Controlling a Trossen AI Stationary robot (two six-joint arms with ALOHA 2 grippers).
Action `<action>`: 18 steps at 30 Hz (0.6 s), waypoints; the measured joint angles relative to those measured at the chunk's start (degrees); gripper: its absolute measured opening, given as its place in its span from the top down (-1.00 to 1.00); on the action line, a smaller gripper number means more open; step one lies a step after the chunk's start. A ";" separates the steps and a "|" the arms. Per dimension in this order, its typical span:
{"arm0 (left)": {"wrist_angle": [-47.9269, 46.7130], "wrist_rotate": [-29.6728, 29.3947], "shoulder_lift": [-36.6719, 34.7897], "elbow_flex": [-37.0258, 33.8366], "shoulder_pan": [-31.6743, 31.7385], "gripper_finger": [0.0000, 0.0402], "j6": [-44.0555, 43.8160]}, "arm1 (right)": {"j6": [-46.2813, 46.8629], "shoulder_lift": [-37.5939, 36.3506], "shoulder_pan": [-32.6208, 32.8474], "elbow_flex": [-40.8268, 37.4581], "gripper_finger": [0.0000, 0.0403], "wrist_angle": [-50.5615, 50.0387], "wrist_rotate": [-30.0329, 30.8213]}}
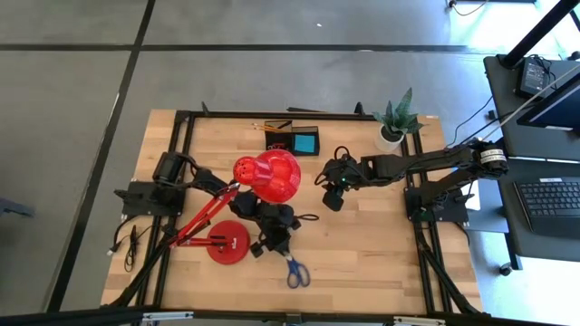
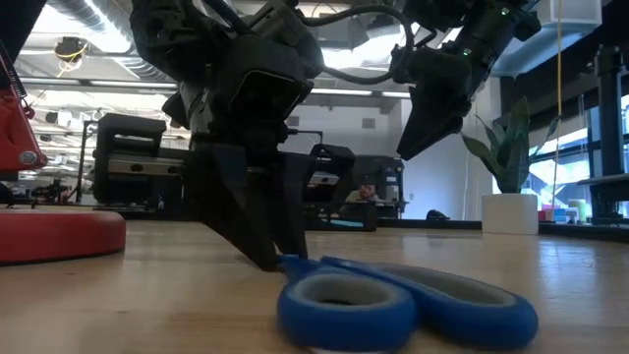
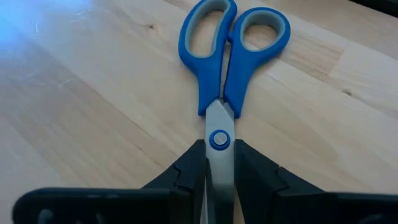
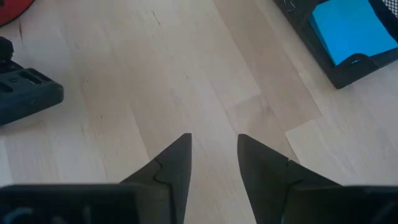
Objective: Pick and place office supplies into organizer
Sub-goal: Put the scissors into the desk organizer
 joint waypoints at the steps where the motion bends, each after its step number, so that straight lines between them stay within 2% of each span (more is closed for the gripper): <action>1: -0.04 0.21 0.02 0.00 0.23 0.66 -0.46 | 0.00 0.00 0.00 0.00 0.35 0.00 0.00; 10: -2.13 2.07 0.03 -0.04 3.40 0.67 -3.87 | 0.00 0.00 0.00 -0.01 0.35 0.00 0.00; 18: -2.82 1.01 -0.10 -0.11 8.17 0.66 -11.81 | 0.17 0.00 0.01 0.01 0.35 0.00 -0.02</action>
